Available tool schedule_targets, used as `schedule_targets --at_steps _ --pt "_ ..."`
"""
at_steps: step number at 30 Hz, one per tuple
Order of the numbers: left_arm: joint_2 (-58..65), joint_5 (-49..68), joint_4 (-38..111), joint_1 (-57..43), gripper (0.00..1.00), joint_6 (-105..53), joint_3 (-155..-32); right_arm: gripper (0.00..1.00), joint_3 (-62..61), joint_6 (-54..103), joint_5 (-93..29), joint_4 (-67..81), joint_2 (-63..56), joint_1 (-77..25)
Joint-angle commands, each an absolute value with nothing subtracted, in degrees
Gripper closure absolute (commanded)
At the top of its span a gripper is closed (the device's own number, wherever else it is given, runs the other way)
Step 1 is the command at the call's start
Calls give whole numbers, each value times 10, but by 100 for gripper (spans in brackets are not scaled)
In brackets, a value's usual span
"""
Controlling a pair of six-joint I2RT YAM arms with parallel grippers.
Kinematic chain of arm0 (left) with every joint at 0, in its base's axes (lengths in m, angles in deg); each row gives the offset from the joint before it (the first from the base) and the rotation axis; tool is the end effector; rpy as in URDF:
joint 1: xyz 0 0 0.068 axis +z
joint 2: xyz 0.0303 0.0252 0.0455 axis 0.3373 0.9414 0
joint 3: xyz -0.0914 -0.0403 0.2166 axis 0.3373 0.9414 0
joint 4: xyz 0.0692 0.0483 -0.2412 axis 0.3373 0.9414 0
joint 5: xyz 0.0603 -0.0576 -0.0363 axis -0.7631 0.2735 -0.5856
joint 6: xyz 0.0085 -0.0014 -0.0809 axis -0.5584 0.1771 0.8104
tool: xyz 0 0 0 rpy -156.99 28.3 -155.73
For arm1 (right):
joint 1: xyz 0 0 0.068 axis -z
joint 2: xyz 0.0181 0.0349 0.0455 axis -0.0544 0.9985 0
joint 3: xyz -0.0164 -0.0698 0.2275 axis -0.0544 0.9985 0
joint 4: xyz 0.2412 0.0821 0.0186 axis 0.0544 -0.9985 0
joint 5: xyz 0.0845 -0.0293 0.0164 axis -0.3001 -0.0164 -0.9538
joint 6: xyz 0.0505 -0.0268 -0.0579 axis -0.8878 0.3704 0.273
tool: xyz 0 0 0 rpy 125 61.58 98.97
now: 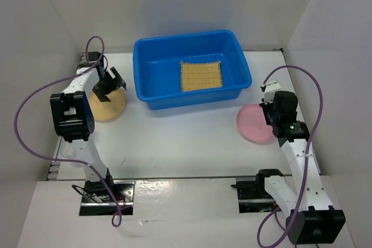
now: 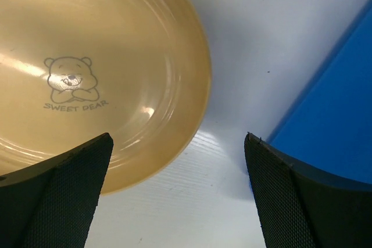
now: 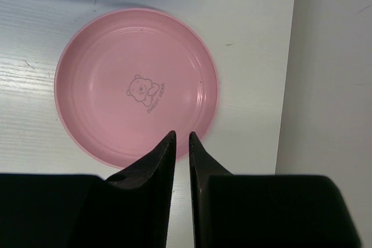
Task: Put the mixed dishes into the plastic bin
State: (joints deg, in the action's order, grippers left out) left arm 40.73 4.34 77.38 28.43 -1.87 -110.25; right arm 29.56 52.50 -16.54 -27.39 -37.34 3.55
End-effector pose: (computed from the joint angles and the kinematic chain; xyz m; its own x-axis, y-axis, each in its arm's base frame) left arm 0.4130 0.0596 0.1587 -0.6337 -0.6886 -0.3525 -0.6134 0.7249 -0.3133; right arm 0.2212 -0.0116 0.2470 -0.6063 -0.3515 -0.7134 -0.1041 0.9244 -0.3671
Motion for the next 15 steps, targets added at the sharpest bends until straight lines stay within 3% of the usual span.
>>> schedule_targets --at_steps 1,11,15 --pt "420 49 777 276 0 -61 -1120 80 296 528 -165 -244 -374 39" --pt "506 32 764 226 18 -105 -1120 80 296 528 -165 -244 -369 39" --pt "534 12 769 214 43 -118 -1127 80 296 528 -160 -244 -369 39"
